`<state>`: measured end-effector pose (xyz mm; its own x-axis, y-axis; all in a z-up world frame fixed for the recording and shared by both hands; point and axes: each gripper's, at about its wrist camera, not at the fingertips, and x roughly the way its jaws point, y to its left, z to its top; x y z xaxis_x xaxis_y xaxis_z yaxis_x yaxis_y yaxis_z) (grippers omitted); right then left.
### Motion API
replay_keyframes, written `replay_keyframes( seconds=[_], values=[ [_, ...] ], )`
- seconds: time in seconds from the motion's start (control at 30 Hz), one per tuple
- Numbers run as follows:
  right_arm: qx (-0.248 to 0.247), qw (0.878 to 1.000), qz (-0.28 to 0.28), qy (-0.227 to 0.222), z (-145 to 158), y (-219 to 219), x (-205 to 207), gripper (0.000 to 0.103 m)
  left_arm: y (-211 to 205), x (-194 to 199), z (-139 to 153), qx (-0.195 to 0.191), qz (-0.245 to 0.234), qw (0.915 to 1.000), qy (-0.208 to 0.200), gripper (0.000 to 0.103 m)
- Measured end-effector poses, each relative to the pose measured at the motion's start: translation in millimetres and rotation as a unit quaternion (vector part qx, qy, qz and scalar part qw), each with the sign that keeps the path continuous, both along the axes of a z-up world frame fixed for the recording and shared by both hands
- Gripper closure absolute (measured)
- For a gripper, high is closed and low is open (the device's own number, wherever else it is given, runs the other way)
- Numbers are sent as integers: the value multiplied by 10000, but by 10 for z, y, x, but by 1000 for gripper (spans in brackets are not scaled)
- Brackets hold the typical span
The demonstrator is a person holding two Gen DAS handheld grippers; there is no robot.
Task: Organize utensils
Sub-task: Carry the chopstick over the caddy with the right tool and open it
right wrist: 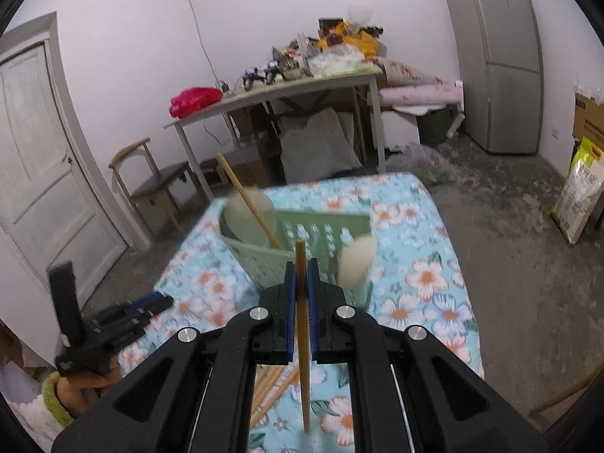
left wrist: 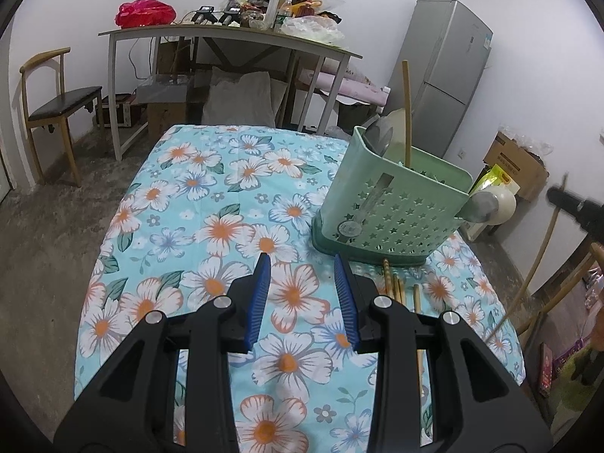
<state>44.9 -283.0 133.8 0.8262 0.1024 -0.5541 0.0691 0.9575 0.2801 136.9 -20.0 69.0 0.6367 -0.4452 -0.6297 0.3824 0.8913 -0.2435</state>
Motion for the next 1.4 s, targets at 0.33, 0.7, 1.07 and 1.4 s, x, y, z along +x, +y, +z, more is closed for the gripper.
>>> replay_keyframes(
  seconds=[0.33, 0.7, 1.07, 1.4],
  values=[
    [113, 9925, 309, -1178, 854, -16, 72, 97, -8, -15, -84, 72, -40, 9999, 116, 70],
    [-192, 9858, 6, -1669, 1174, -80, 665, 97, -86, -91, -146, 236, -203, 9993, 195, 64],
    [-186, 9979, -228, -571, 394, -188, 1414, 95, -120, -115, -192, 325, -241, 9989, 226, 56],
    [-99, 9963, -648, -549, 349, -482, 1187, 61, -154, -81, -236, 394, -225, 9985, 303, 53]
  ],
)
